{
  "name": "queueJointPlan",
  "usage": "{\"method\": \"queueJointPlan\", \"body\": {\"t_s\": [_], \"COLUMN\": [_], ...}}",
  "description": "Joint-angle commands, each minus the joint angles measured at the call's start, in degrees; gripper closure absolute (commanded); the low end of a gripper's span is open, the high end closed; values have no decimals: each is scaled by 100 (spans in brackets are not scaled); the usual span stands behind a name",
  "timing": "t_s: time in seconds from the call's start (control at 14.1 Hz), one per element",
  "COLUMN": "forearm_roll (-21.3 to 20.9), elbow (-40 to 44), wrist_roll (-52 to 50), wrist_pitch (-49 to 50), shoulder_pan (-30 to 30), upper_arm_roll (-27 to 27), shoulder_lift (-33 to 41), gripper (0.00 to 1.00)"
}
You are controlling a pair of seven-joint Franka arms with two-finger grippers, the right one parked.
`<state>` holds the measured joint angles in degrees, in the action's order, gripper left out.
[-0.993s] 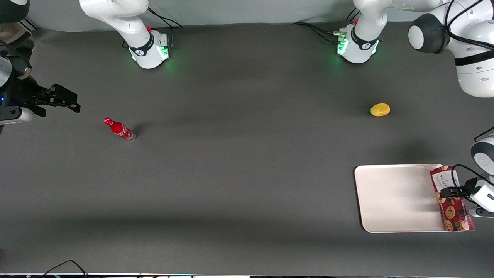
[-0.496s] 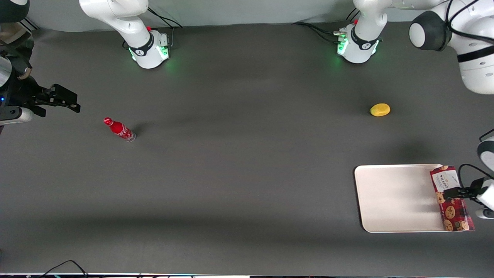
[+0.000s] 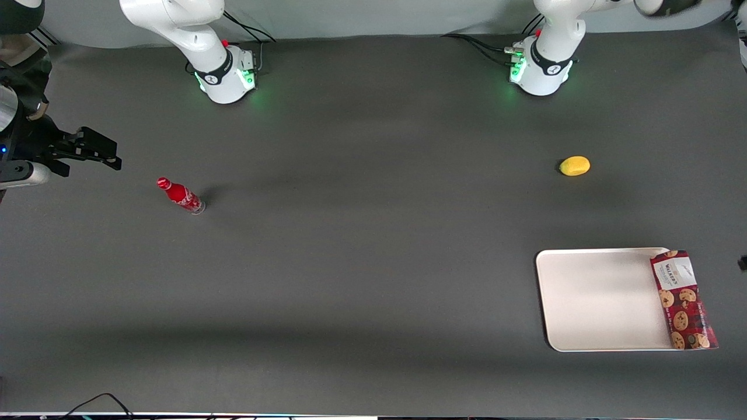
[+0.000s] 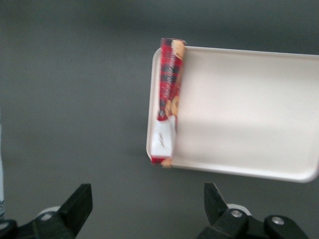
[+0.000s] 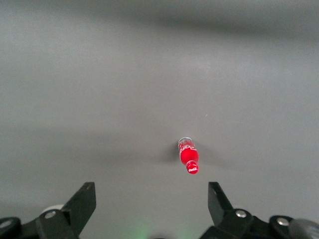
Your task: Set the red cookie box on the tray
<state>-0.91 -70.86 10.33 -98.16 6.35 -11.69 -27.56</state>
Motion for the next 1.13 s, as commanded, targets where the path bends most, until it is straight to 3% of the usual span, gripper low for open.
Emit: {"method": "queueJointPlan", "body": {"t_s": [0.0, 0.21, 0.43, 0.78, 1.06], "forearm_roll": [-295, -260, -251, 240, 223], "elbow": [-1048, -2543, -3239, -3136, -3057], "wrist_roll": [-435, -453, -471, -777, -866], "wrist_pitch": [342, -219, -220, 245, 333], "shoulder_pan": [-81, -90, -125, -134, -134], "upper_arm_roll": [543, 869, 1046, 1695, 1855], "shoulder_lift": [1126, 2297, 2921, 3196, 3187], "gripper": [0, 0, 0, 0, 0]}}
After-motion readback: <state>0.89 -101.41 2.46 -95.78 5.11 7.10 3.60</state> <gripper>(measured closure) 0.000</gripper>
